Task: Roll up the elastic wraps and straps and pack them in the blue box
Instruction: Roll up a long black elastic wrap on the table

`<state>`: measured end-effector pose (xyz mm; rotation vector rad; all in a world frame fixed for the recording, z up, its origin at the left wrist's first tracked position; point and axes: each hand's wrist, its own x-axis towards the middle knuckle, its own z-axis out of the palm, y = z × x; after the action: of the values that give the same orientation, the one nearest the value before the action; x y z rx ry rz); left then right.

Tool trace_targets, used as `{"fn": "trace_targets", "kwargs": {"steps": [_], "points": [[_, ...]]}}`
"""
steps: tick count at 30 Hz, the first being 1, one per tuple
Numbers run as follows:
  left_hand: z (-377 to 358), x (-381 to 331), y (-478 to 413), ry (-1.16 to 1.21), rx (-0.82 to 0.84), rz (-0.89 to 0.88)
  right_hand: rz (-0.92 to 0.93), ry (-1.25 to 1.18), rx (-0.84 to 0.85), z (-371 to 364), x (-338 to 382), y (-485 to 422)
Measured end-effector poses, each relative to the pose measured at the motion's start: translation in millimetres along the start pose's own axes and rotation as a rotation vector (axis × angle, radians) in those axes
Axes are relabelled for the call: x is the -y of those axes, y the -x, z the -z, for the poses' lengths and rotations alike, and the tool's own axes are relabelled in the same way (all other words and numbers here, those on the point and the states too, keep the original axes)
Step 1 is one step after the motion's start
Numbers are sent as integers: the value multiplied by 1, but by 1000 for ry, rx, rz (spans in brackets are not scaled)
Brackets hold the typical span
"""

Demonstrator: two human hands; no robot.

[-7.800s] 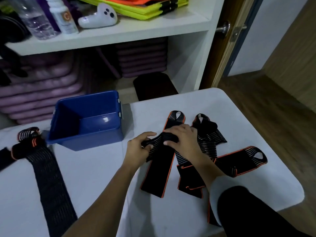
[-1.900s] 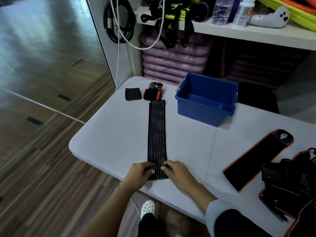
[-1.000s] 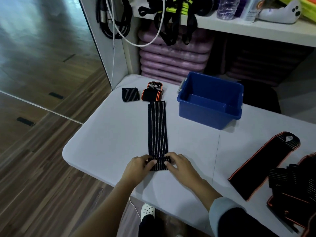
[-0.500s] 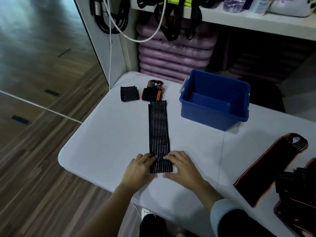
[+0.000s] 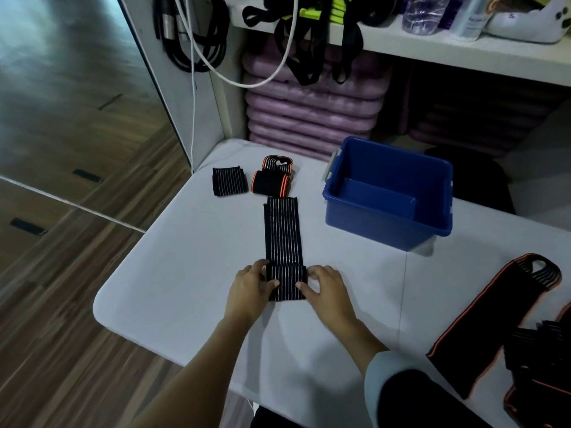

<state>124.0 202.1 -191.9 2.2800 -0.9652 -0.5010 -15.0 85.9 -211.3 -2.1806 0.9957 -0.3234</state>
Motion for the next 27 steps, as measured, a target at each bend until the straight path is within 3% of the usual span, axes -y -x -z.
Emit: {"fn": "trace_targets", "kwargs": {"steps": [6, 8, 10, 14, 19, 23, 27], "points": [[-1, 14, -2, -226, -88, -423, 339, 84, -45, 1, -3, -9], [1, 21, -4, -355, -34, -468, 361, 150, 24, 4, -8, -10], [2, 23, -7, -409, 32, -460, 331, 176, 134, 6, -12, -12], [11, 15, -15, -330, 85, -421, 348, 110, 109, 9, -10, -19], [21, 9, -29, -66, 186, -132, 78, -83, 206, 13, -1, -31], [12, 1, -44, 3, 112, 71, -19, -104, 110, 6, 9, -45], [5, -3, -50, -144, -44, 19, -36, -96, 20, 2, 14, -57]]}}
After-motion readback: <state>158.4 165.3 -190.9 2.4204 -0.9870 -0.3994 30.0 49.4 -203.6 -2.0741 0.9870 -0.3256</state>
